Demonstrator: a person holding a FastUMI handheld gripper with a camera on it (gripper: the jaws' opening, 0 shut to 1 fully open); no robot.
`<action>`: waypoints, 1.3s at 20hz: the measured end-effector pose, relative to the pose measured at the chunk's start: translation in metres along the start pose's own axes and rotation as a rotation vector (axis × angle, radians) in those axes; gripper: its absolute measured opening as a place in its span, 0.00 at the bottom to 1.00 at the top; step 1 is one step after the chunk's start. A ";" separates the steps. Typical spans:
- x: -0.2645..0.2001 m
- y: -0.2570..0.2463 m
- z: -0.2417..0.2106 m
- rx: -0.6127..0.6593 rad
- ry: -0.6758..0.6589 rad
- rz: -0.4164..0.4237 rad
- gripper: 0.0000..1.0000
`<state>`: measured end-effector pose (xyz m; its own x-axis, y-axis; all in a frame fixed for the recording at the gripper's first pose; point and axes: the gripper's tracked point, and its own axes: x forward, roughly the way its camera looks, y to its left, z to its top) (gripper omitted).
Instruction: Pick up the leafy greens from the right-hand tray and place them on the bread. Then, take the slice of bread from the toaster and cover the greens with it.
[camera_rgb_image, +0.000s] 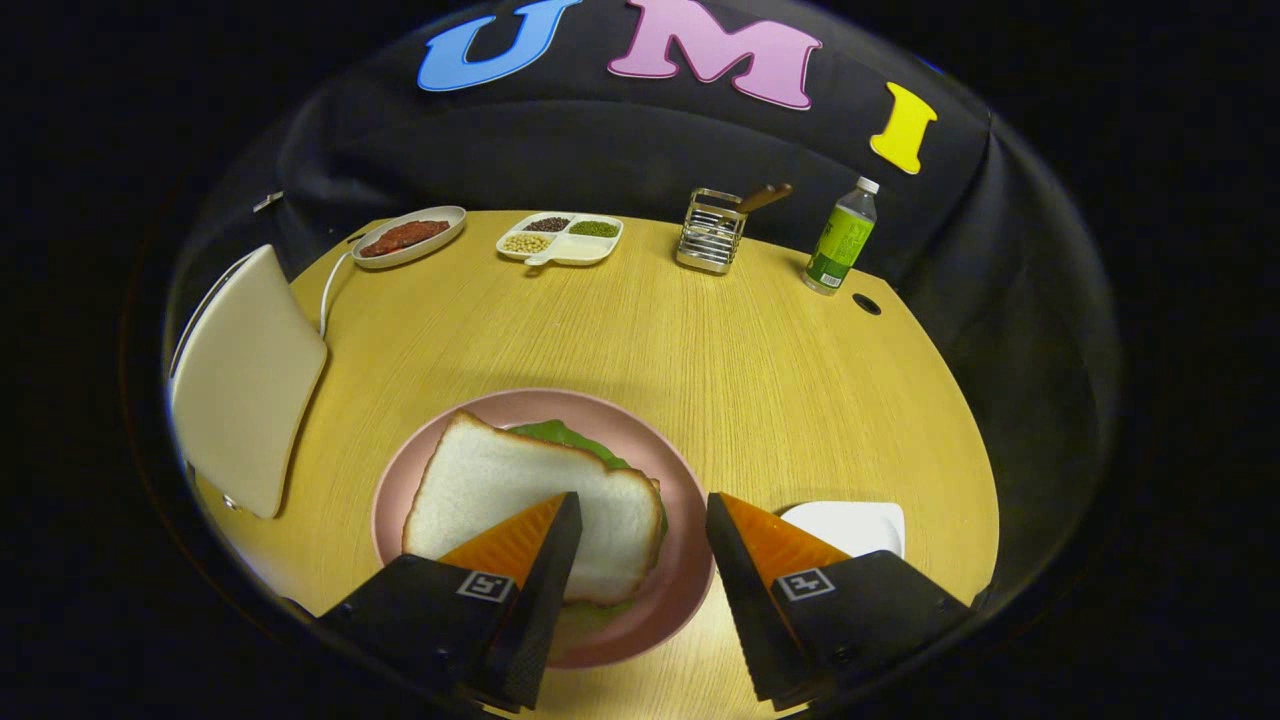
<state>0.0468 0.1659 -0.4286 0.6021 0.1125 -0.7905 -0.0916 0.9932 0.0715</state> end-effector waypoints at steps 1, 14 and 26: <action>-0.003 -0.004 0.004 0.005 -0.014 -0.010 0.83; -0.099 -0.002 0.054 0.083 -0.173 0.109 0.98; -0.239 -0.035 0.131 0.120 -0.451 0.218 0.99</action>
<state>0.0103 0.1084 -0.1624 0.8637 0.2927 -0.4103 -0.1776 0.9386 0.2957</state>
